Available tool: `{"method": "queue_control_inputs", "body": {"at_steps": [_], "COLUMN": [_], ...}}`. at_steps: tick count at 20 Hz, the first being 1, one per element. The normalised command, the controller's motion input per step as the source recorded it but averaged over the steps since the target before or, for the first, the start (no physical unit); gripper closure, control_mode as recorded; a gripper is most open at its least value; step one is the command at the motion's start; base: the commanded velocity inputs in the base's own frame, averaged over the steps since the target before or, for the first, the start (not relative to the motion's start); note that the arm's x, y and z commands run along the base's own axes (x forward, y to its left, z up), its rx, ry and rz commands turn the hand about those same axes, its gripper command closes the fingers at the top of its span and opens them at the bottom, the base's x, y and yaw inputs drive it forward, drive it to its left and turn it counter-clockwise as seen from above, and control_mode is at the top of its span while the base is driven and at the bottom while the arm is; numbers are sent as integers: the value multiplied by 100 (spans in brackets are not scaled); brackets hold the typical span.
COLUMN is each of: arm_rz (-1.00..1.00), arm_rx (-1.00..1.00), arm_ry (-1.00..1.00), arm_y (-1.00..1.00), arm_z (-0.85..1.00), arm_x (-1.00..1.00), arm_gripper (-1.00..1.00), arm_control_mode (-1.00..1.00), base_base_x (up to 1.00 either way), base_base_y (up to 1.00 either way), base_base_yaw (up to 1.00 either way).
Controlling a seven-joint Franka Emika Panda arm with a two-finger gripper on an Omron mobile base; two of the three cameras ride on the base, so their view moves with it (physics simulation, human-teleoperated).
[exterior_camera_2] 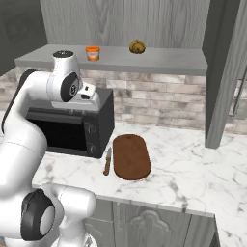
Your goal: Pick the bread, place it on the cutting board, pick the jam, place it on the counter, and close the cabinet.
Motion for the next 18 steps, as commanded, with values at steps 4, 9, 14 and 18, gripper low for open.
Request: {"method": "queue_control_inputs", "body": {"at_steps": [4,9,14,18], "arm_rz": [0,0,0,0], "arm_rx": [0,0,0,0], "arm_ry": [0,-6,-11,-10], "arm_y": [0,0,0,0], "arm_z": [8,25,35,37], "arm_x": [-1,-11,-14,-4], "arm_gripper": [-100,-100,-100,-100], "arm_control_mode": [-100,-100,-100,-100], "base_base_x": [0,0,0,0], "base_base_y": [0,0,0,0], "base_base_yaw": [0,0,0,0]}}
